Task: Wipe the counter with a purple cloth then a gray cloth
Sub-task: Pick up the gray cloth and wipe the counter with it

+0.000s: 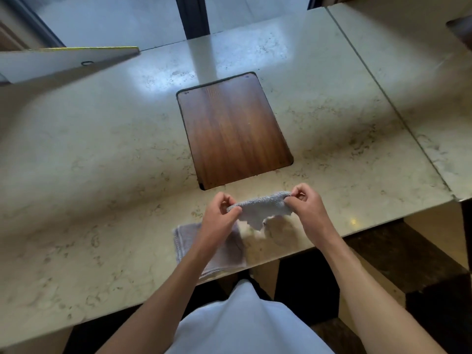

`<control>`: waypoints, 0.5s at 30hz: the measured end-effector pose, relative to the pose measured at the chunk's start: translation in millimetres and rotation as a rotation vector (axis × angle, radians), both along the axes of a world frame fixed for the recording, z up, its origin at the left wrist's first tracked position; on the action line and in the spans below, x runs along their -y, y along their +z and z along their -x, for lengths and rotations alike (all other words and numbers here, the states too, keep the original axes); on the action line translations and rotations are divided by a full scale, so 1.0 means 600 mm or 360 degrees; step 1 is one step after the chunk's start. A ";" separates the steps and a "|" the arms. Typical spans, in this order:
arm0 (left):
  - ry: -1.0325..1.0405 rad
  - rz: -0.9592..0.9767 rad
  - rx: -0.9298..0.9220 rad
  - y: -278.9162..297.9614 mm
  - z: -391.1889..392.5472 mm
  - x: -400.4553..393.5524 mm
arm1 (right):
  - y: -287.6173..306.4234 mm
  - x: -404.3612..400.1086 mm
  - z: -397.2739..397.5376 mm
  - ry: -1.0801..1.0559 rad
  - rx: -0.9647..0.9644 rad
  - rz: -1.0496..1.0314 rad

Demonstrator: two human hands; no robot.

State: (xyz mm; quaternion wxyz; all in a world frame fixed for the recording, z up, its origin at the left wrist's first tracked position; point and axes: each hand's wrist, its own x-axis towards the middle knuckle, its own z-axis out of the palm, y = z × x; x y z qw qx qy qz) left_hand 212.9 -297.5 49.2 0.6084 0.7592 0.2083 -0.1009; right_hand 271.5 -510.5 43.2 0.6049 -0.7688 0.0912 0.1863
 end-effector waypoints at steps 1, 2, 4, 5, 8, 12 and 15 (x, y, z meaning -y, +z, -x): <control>0.0081 0.0064 0.0001 0.007 0.010 -0.011 | 0.006 -0.016 0.005 0.0023 -0.0010 -0.0062; 0.0163 0.0114 -0.0003 0.009 0.020 -0.024 | 0.007 -0.034 0.010 0.0057 -0.0040 -0.0112; 0.0330 0.0178 -0.0032 0.010 0.047 -0.058 | 0.006 -0.074 0.021 0.0120 -0.0134 -0.0200; 0.0418 0.0205 -0.0055 0.010 0.062 -0.077 | 0.006 -0.098 0.026 0.0149 -0.0177 -0.0226; 0.0685 0.0235 -0.0135 0.001 0.112 -0.137 | 0.005 -0.178 0.050 0.0294 -0.0270 -0.0232; 0.0988 0.0208 -0.0231 -0.010 0.180 -0.214 | -0.014 -0.284 0.102 0.0536 -0.0305 -0.0049; 0.1027 0.0114 -0.0293 -0.025 0.221 -0.271 | -0.032 -0.352 0.131 0.0729 -0.0217 0.0170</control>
